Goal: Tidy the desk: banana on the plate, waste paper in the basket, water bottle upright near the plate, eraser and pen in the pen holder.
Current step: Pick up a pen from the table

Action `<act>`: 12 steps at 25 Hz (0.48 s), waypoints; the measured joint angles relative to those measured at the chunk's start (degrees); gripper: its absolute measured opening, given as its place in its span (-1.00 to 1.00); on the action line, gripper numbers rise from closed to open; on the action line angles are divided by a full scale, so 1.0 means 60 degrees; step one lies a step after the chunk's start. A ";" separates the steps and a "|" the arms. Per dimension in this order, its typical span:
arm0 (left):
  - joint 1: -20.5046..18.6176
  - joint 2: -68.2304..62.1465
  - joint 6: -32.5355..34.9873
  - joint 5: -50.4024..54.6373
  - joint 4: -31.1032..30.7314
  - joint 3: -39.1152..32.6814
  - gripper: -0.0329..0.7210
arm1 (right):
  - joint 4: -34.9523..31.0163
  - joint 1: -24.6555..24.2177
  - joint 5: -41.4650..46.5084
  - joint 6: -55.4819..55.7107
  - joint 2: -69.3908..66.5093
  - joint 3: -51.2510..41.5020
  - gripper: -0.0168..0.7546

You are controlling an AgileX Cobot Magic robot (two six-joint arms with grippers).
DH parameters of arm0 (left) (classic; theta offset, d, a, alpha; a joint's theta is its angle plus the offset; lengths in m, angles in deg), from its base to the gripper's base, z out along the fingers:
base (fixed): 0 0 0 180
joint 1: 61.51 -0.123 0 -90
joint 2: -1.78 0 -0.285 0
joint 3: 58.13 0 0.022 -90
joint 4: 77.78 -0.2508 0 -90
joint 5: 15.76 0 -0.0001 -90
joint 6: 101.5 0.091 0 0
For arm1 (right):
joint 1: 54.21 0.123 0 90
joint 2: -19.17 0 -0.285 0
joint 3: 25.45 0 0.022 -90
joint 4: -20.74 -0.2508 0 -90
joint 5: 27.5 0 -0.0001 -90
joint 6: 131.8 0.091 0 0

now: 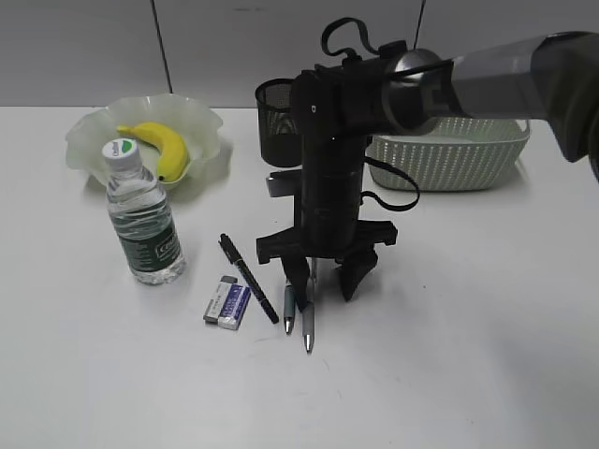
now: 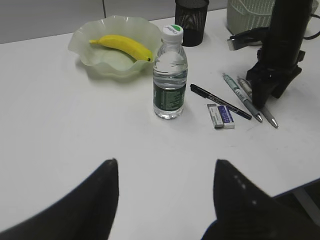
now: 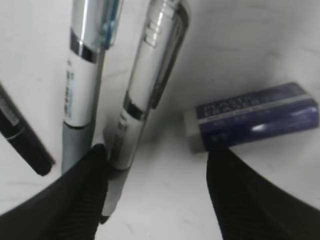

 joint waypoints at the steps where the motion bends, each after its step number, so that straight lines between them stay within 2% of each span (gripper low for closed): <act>1: 0.0000 0.0000 0.0000 0.0000 0.0000 0.0000 0.28 | -0.0113 0.0000 -0.0098 0.0010 -0.0046 0.0014 0.28; 3: 0.0000 0.0000 0.0000 0.0000 -0.0009 0.0000 0.28 | -0.0208 0.0000 -0.0201 0.0010 -0.0087 0.0030 0.23; 5: 0.0000 0.0000 0.0000 0.0000 -0.0002 0.0000 0.28 | -0.0225 0.0000 -0.0249 0.0021 -0.0119 0.0062 0.09; 6: 0.0000 0.0000 0.0000 0.0000 -0.0002 0.0000 0.28 | -0.0257 0.0000 -0.0264 0.0029 -0.0131 0.0082 -0.04; 9: 0.0000 0.0000 0.0000 0.0000 -0.0002 0.0000 0.28 | -0.0430 0.0022 -0.0375 0.0017 -0.0149 0.0092 -0.65; 12: 0.0000 0.0000 0.0000 0.0000 -0.0002 0.0000 0.28 | -0.0262 0.0032 -0.0283 -0.0079 -0.0149 0.0265 -0.67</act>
